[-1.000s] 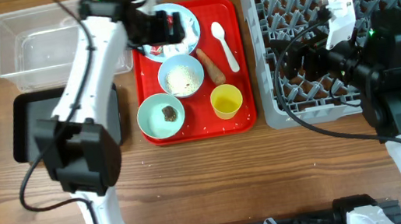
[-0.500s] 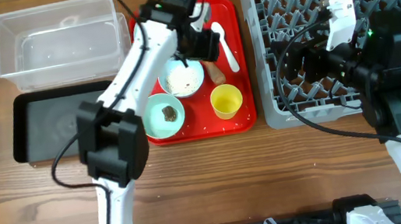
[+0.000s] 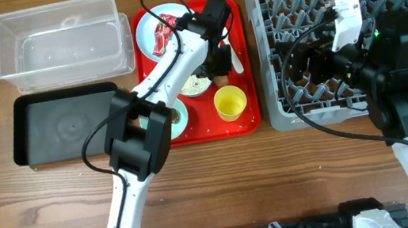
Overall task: Sort waste into correct bins and load items into the dishwasher rack
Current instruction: 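Reach the left gripper to the light-blue rice bowl and grasp its rim, then carry the rice bowl over the black tray and tip rice out, then return the empty bowl to the red tray and release it, then grasp the green bowl rim with the left gripper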
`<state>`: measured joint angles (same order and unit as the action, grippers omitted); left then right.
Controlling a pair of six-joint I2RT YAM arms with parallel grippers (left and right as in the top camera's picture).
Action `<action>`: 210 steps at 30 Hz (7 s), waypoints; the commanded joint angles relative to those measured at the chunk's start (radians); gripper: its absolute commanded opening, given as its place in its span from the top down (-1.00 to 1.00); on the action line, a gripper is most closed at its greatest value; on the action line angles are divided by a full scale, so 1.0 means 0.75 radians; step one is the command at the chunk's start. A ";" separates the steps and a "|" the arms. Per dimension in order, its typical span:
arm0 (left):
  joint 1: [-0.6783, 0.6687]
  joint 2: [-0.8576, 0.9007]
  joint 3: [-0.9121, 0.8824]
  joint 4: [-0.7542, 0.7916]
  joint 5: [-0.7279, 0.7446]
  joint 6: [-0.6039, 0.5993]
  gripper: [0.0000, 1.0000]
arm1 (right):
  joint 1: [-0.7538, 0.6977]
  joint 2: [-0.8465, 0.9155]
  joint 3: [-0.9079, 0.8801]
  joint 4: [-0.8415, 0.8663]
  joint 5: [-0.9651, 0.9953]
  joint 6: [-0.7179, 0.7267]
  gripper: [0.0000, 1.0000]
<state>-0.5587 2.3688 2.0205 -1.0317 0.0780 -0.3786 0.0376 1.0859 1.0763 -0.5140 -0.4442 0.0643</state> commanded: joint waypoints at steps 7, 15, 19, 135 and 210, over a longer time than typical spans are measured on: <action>0.005 0.019 0.013 -0.015 -0.096 -0.066 0.92 | -0.001 0.022 0.031 0.000 0.014 0.019 -1.00; 0.007 -0.040 0.014 -0.068 -0.085 -0.066 0.92 | -0.001 0.028 0.031 -0.001 0.014 0.020 -0.99; 0.008 -0.109 0.014 -0.092 -0.027 -0.065 0.92 | -0.001 0.028 0.031 0.000 0.014 0.019 -0.99; 0.983 -0.812 -0.627 0.129 1.356 0.421 0.92 | -0.001 0.028 0.031 0.025 0.014 0.023 -0.99; -0.001 -0.615 -0.951 0.243 -0.205 -0.200 0.92 | -0.001 0.028 0.031 -0.030 0.014 0.023 -1.00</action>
<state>-0.5571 1.9209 1.3163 -0.8478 -0.0628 -0.5289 0.0376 1.1000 1.0763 -0.5388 -0.4442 0.0681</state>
